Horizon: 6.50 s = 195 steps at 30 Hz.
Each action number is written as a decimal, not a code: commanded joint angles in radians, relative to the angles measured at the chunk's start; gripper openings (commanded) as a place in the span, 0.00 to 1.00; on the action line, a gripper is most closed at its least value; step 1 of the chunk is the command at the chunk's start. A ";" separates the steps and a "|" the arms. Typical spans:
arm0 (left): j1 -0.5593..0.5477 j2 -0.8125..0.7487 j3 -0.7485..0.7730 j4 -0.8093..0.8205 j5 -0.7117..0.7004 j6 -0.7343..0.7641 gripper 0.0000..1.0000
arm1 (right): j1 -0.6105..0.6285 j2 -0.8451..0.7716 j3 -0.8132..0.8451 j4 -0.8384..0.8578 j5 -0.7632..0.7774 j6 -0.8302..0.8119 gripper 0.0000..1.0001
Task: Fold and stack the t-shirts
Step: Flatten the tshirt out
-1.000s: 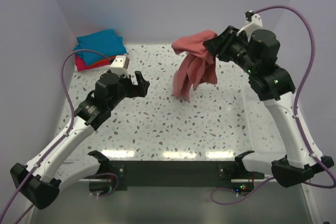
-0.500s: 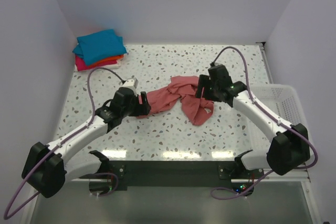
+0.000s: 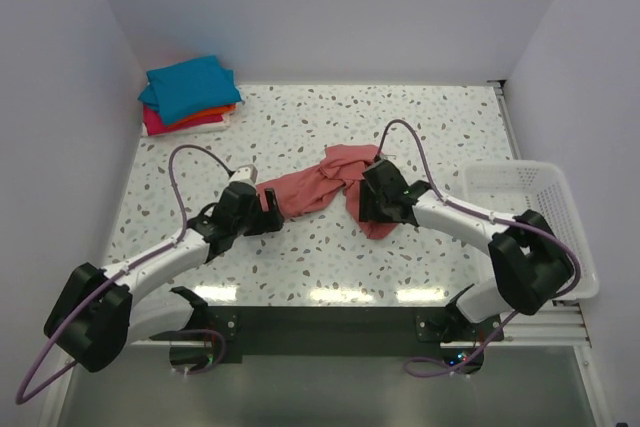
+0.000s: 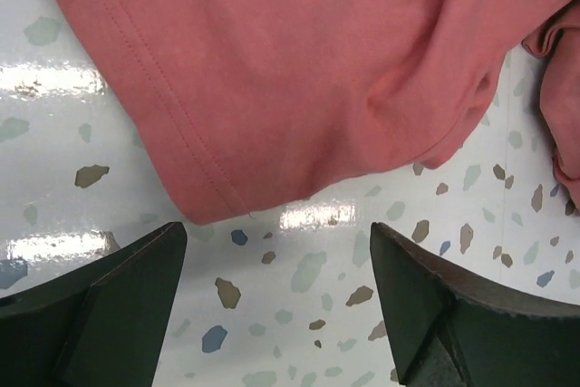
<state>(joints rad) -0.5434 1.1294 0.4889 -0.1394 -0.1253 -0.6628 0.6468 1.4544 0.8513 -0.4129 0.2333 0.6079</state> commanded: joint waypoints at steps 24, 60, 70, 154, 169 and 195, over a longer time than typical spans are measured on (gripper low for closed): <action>0.005 0.077 0.112 0.143 -0.080 0.038 0.06 | -0.022 0.055 0.120 0.025 0.150 0.000 0.00; 0.190 -0.117 0.795 -0.249 -0.337 0.259 0.00 | -0.217 -0.318 0.661 -0.185 0.338 -0.226 0.00; 0.496 0.239 1.128 -0.186 -0.014 0.178 0.00 | -0.383 -0.115 0.902 -0.101 0.150 -0.204 0.00; -0.161 0.096 0.086 -0.258 -0.430 -0.479 0.10 | -0.544 0.104 0.365 -0.063 0.000 -0.111 0.67; 0.410 -0.178 0.246 -0.292 -0.266 -0.084 0.00 | -0.546 0.130 0.283 -0.044 -0.046 -0.120 0.68; 0.631 -0.022 0.247 -0.095 0.035 -0.060 0.00 | -0.368 -0.287 -0.187 -0.087 -0.026 0.154 0.68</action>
<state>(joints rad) 0.0765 1.1015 0.7116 -0.3038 -0.1337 -0.7216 0.2806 1.1465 0.6678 -0.5018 0.1745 0.7155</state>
